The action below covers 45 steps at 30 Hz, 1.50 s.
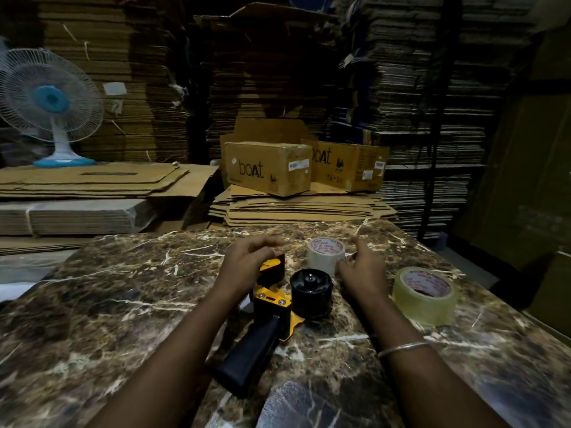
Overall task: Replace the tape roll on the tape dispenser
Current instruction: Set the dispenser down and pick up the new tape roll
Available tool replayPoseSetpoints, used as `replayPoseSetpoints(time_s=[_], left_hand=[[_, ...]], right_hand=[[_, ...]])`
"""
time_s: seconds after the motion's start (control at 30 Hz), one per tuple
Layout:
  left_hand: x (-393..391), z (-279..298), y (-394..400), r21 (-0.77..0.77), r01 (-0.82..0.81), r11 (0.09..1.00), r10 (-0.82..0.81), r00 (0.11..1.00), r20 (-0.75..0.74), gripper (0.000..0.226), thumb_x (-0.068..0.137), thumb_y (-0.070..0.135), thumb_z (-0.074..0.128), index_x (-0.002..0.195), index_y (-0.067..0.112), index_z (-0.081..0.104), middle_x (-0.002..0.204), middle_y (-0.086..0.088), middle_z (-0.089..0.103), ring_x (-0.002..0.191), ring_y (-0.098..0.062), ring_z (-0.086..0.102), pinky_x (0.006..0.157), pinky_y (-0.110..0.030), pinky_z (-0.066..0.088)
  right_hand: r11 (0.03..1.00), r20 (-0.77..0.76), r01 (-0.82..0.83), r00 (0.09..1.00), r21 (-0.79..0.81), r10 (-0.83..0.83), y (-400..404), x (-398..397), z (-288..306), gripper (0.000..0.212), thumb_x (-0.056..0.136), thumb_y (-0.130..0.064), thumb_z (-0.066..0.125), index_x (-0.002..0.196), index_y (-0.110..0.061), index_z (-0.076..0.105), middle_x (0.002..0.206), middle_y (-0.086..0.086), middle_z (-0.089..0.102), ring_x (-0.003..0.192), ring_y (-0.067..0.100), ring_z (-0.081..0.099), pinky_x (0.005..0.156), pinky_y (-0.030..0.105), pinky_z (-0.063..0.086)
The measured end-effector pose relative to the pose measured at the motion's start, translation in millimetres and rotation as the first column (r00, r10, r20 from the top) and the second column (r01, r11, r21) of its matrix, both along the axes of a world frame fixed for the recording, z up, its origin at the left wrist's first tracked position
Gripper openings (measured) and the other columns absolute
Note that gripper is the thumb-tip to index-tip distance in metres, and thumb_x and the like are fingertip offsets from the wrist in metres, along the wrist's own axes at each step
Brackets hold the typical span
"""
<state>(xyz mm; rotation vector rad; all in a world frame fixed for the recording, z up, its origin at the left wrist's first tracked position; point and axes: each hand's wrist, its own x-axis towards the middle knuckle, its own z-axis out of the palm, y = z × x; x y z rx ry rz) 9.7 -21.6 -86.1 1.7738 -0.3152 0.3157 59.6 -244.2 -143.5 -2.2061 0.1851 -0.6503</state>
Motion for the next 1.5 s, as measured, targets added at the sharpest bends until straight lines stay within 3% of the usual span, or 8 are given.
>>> replayPoseSetpoints(time_s=[0.2,0.37,0.5,0.7,0.9,1.07,1.3,1.5], left_hand=[[-12,-1,-14,0.316,-0.175,0.932,0.171,0.984,0.042,0.021,0.072,0.039,0.057,0.087,0.04,0.072,0.098,0.012,0.072,0.083,-0.006,0.068,0.086,-0.04,0.056],[-17,-9,-24,0.589,-0.193,0.785,0.174,0.981,0.09,0.035,0.078,0.046,0.056,0.111,0.04,0.067,0.114,0.01,0.068,0.109,-0.016,0.062,0.103,-0.058,0.039],[-22,-11,-30,0.698,-0.207,0.685,0.153,0.978,0.14,0.034,0.087,0.043,0.056,0.12,0.036,0.063,0.128,0.011,0.06,0.122,-0.017,0.052,0.114,-0.064,0.017],[-24,-8,-31,0.662,-0.221,0.716,0.165,0.975,0.148,0.034,0.087,0.046,0.059,0.12,0.036,0.063,0.128,0.009,0.061,0.124,-0.018,0.052,0.114,-0.064,0.017],[-25,-4,-28,0.554,-0.187,0.811,0.146,0.982,0.119,0.046,0.074,0.06,0.051,0.111,0.038,0.067,0.12,0.008,0.065,0.104,-0.021,0.062,0.102,-0.061,0.038],[-32,-1,-27,0.484,-0.221,0.847,0.17,0.974,0.148,0.039,0.077,0.05,0.056,0.11,0.034,0.07,0.105,0.001,0.069,0.1,-0.025,0.063,0.098,-0.055,0.045],[-27,-6,-23,0.352,-0.179,0.919,0.147,0.982,0.116,0.04,0.075,0.037,0.057,0.112,0.031,0.072,0.108,0.006,0.07,0.09,-0.015,0.066,0.08,-0.04,0.057],[-19,-12,-20,0.3,-0.188,0.935,0.156,0.979,0.13,0.029,0.081,0.028,0.065,0.109,0.033,0.073,0.106,0.013,0.069,0.094,-0.011,0.065,0.08,-0.042,0.058]], right_hand=[[0.993,0.06,0.066,0.996,-0.096,-0.06,5,-23,18,0.029,0.089,-0.028,0.065,0.113,-0.013,0.07,0.095,0.009,0.073,0.079,0.024,0.064,0.062,0.027,0.041],[0.981,0.063,0.095,0.994,-0.168,-0.085,-7,-52,30,0.018,0.085,-0.034,0.065,0.094,-0.021,0.071,0.078,-0.002,0.067,0.071,0.022,0.062,0.058,0.028,0.045],[0.925,0.025,0.213,0.976,-0.313,-0.217,-34,-77,33,0.019,0.08,-0.037,0.066,0.091,-0.021,0.066,0.09,-0.001,0.067,0.082,0.026,0.064,0.062,0.03,0.043],[0.82,-0.04,0.28,0.938,-0.499,-0.345,-61,-99,20,0.036,0.082,-0.038,0.063,0.115,-0.024,0.067,0.12,0.0,0.065,0.109,0.026,0.062,0.076,0.034,0.05],[0.812,-0.078,0.267,0.931,-0.52,-0.356,-63,-95,16,0.02,0.08,-0.03,0.062,0.097,-0.023,0.07,0.103,0.0,0.07,0.103,0.025,0.064,0.067,0.03,0.043],[0.821,0.022,0.298,0.944,-0.487,-0.33,-63,-99,15,0.016,0.082,-0.026,0.063,0.097,-0.023,0.067,0.099,-0.002,0.069,0.095,0.024,0.064,0.063,0.03,0.04],[0.91,0.141,0.27,0.961,-0.315,-0.237,-70,-104,21,0.023,0.087,-0.02,0.072,0.109,-0.017,0.064,0.109,0.001,0.067,0.094,0.018,0.055,0.072,0.029,0.038],[0.883,0.23,0.081,0.973,-0.462,0.032,-60,-101,36,0.024,0.08,-0.012,0.075,0.102,-0.014,0.066,0.102,0.006,0.068,0.098,0.027,0.058,0.073,0.029,0.039]])
